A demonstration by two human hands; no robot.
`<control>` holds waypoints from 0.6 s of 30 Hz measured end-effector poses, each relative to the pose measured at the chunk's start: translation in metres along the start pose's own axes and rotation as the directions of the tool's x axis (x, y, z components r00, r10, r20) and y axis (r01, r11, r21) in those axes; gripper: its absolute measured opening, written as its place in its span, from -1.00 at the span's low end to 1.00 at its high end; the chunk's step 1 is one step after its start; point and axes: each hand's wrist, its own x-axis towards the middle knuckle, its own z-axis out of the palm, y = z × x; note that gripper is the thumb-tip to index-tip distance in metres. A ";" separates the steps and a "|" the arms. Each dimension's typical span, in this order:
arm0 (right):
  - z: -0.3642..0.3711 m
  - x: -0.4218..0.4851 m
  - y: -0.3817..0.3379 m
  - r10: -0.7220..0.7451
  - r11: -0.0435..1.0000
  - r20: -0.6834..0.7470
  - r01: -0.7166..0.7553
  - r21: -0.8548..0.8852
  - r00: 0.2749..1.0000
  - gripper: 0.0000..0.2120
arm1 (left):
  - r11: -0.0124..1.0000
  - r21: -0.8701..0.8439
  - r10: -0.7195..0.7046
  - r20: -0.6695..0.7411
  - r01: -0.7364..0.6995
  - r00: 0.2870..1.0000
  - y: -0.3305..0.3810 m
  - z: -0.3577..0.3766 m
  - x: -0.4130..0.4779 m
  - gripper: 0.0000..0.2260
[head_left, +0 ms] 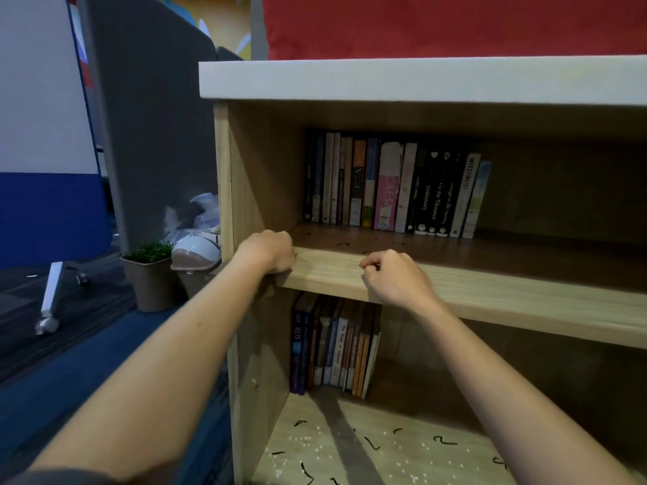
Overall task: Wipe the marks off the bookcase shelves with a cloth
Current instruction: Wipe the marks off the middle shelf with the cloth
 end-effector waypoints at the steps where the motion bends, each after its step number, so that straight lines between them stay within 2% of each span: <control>1: 0.000 0.000 -0.001 -0.002 1.000 -0.006 0.002 -0.006 1.000 -0.70 | 0.999 -0.037 0.033 -0.011 -0.033 0.999 0.010 0.003 0.001 -0.71; 3: 0.001 -0.001 -0.001 -0.001 1.000 -0.004 0.001 -0.012 1.000 -0.70 | 0.980 -0.157 0.121 -0.005 -0.120 0.993 0.028 0.011 0.003 -0.68; 5: -0.001 0.001 0.002 0.007 1.000 0.012 -0.007 -0.005 1.000 -0.70 | 0.964 -0.202 0.181 0.019 -0.174 0.983 0.029 0.012 0.003 -0.65; 6: -0.001 0.002 0.002 0.010 1.000 0.022 -0.010 0.006 1.000 -0.70 | 0.966 -0.198 0.176 0.025 -0.167 0.984 0.021 0.008 0.003 -0.66; 9: 0.000 0.002 0.002 0.014 1.000 0.014 -0.015 0.026 1.000 -0.71 | 0.996 -0.086 0.027 0.033 -0.024 0.999 -0.007 0.000 0.005 -0.71; 11: 0.001 0.003 0.000 0.019 0.999 -0.008 -0.019 0.032 1.000 -0.72 | 1.000 -0.007 0.006 0.029 -0.006 1.000 -0.006 0.001 0.009 -0.72; 12: 0.001 0.004 -0.001 0.033 0.995 -0.021 -0.031 0.095 0.999 -0.73 | 1.000 0.000 0.016 0.013 -0.016 1.000 0.001 0.002 0.007 -0.73; 13: -0.002 0.006 -0.002 0.087 0.961 -0.036 -0.074 0.266 0.996 -0.73 | 0.999 -0.017 0.035 0.001 -0.035 0.999 0.011 0.004 0.007 -0.73; 14: -0.007 0.005 -0.002 0.176 0.834 -0.019 -0.138 0.534 0.984 -0.72 | 0.997 -0.042 0.061 -0.007 -0.062 0.998 0.022 0.008 0.007 -0.72; 15: -0.018 0.004 -0.001 0.260 0.611 0.013 -0.175 0.772 0.966 -0.72 | 0.994 -0.061 0.089 -0.022 -0.090 0.996 0.035 0.011 0.008 -0.71; 16: -0.030 0.001 0.005 0.346 0.409 0.018 -0.169 0.897 0.938 -0.71 | 0.989 -0.081 0.123 -0.032 -0.125 0.992 0.050 0.013 0.008 -0.72; 17: -0.043 -0.004 0.015 0.411 0.340 -0.002 -0.151 0.928 0.912 -0.72 | 0.981 -0.111 0.159 -0.032 -0.161 0.987 0.068 0.018 0.009 -0.74; 18: -0.056 -0.009 0.027 0.449 0.365 -0.035 -0.147 0.919 0.893 -0.72 | 0.963 -0.174 0.202 -0.029 -0.204 0.979 0.087 0.022 0.007 -0.77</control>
